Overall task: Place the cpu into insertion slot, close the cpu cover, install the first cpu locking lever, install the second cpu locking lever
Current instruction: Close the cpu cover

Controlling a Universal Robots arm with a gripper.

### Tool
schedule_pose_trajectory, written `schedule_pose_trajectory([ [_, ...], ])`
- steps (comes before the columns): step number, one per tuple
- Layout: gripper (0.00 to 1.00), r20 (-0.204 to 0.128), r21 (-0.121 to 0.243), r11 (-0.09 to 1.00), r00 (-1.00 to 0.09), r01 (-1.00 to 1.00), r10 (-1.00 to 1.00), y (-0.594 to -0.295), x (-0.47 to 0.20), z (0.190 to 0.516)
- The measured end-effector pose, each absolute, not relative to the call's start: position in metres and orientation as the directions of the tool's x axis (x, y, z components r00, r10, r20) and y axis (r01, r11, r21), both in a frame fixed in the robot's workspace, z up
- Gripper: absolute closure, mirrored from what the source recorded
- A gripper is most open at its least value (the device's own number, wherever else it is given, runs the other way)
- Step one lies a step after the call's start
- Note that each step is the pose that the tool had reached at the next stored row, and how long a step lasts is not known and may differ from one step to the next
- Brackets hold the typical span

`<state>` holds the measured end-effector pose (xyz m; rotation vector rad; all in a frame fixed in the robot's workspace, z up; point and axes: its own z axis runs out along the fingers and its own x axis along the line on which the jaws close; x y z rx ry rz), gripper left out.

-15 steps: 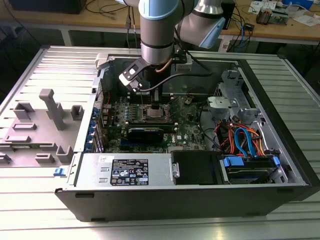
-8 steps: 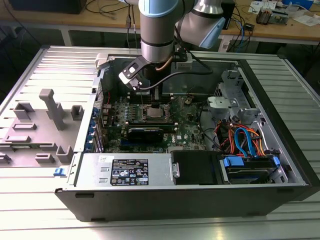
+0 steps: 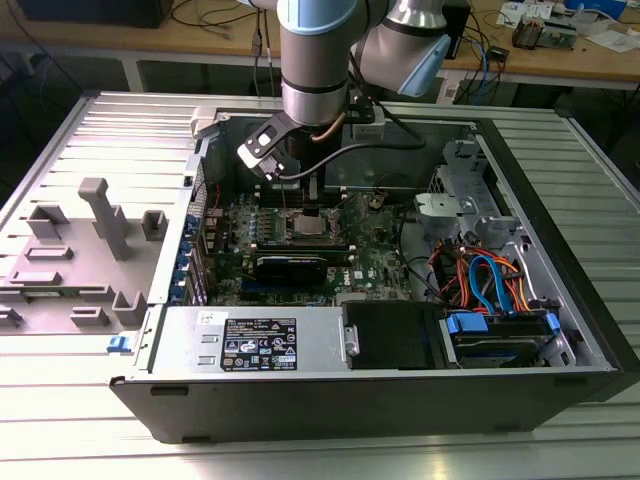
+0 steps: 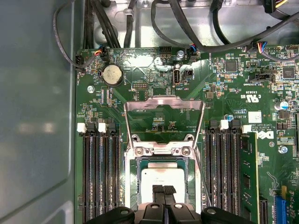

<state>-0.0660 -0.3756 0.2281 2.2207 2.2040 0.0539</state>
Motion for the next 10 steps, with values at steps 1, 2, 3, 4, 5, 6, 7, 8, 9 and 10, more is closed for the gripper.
schedule_pose_trajectory([
  [1, 0.89, 0.016, 0.033, -0.008, 0.007, 0.999, 1.0, -0.3756, -0.066, 0.2282],
  [2, 0.89, 0.016, 0.033, -0.008, 0.007, 0.999, 1.0, -0.3756, -0.066, 0.2282],
  [3, 0.89, 0.016, 0.033, -0.008, 0.007, 0.999, 1.0, -0.3756, -0.066, 0.2281],
  [4, 0.89, 0.016, 0.033, -0.008, 0.007, 0.999, 1.0, -0.3756, -0.066, 0.2282],
  [5, 0.89, 0.016, 0.033, -0.008, 0.007, 0.999, 1.0, -0.3756, -0.066, 0.2294],
  [6, 0.89, 0.016, 0.033, -0.008, 0.007, 0.999, 1.0, -0.3756, -0.066, 0.2303],
  [7, 0.89, 0.016, 0.033, -0.008, 0.007, 0.999, 1.0, -0.3756, -0.066, 0.2309],
  [8, 0.89, 0.016, 0.033, -0.008, 0.007, 0.999, 1.0, -0.3756, -0.0659, 0.2313],
  [9, 0.89, 0.016, 0.033, -0.008, 0.007, 0.999, 1.0, -0.3756, -0.0659, 0.2315],
  [10, 0.89, 0.016, 0.033, -0.008, 0.007, 0.999, 1.0, -0.3756, -0.0659, 0.2321],
])
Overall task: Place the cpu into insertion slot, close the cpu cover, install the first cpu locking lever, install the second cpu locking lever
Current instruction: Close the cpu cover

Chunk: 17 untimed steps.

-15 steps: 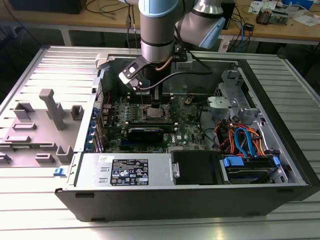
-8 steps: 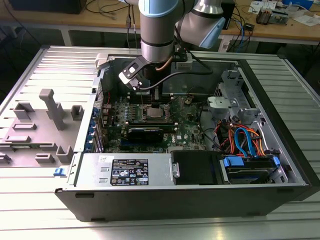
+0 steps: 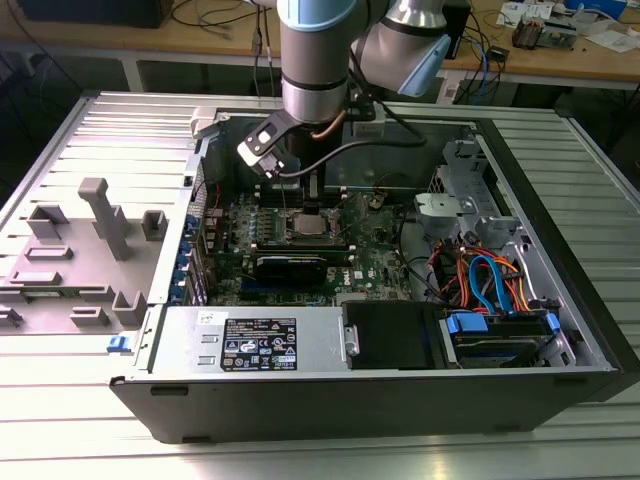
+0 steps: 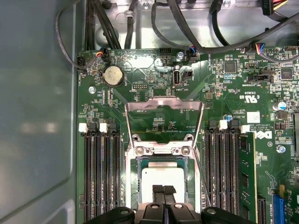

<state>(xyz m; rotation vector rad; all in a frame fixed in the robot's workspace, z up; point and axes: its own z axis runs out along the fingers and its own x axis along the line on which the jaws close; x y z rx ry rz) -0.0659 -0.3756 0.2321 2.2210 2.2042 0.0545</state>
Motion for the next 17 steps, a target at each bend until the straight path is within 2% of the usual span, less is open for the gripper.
schedule_pose_trajectory([
  [17, 0.89, 0.016, 0.033, -0.008, 0.007, 0.999, 1.0, -0.3756, -0.0659, 0.2407],
])
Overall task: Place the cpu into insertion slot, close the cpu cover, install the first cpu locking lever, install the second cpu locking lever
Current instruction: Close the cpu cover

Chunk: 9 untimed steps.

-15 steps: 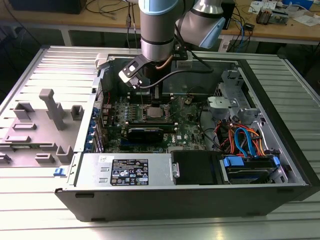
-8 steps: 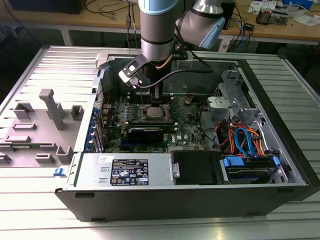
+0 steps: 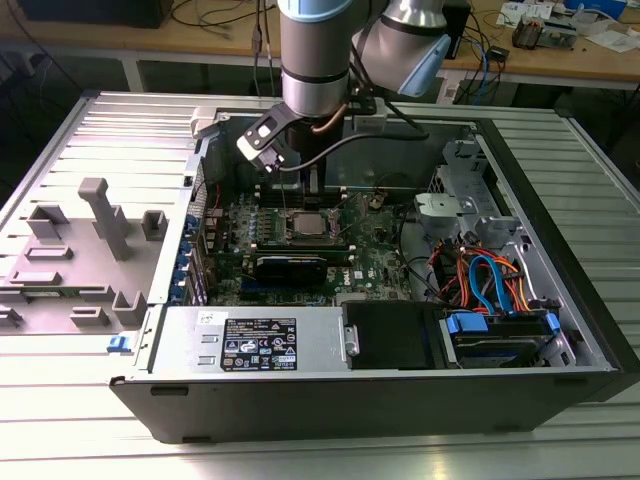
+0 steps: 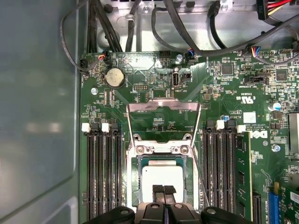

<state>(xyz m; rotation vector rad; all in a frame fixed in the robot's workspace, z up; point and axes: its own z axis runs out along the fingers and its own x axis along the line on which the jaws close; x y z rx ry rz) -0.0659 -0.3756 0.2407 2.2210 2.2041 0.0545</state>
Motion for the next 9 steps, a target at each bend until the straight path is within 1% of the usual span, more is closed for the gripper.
schedule_pose_trajectory([
  [9, 0.89, 0.016, 0.033, -0.008, 0.007, 0.999, 1.0, -0.376, -0.066, 0.253],
])
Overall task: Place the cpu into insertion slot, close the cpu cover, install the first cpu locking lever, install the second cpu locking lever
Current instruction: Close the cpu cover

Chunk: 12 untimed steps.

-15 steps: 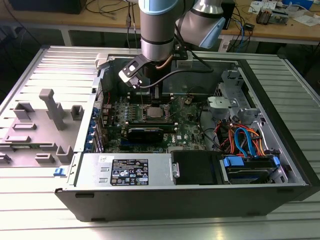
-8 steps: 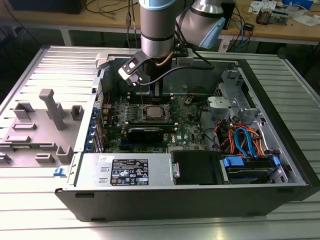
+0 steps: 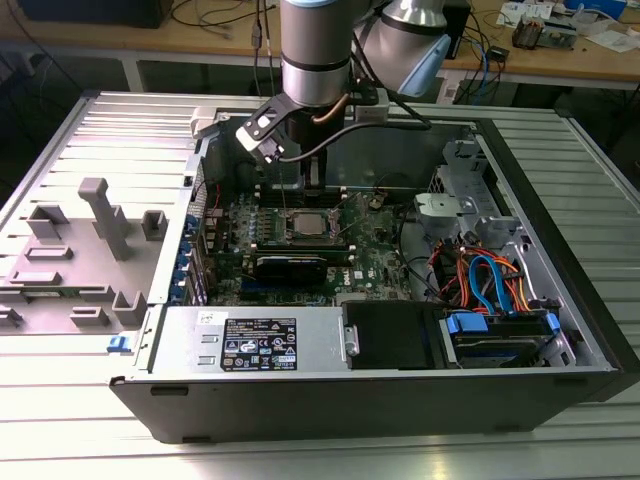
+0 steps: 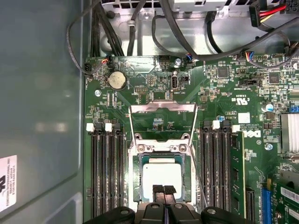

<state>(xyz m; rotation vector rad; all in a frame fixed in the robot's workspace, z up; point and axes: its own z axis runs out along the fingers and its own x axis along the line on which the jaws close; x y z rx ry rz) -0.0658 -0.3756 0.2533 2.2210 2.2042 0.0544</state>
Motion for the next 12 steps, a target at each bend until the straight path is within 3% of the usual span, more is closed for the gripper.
schedule_pose_trajectory([
  [12, 0.89, 0.016, 0.033, -0.008, 0.007, 0.999, 1.0, -0.376, -0.066, 0.267],
])
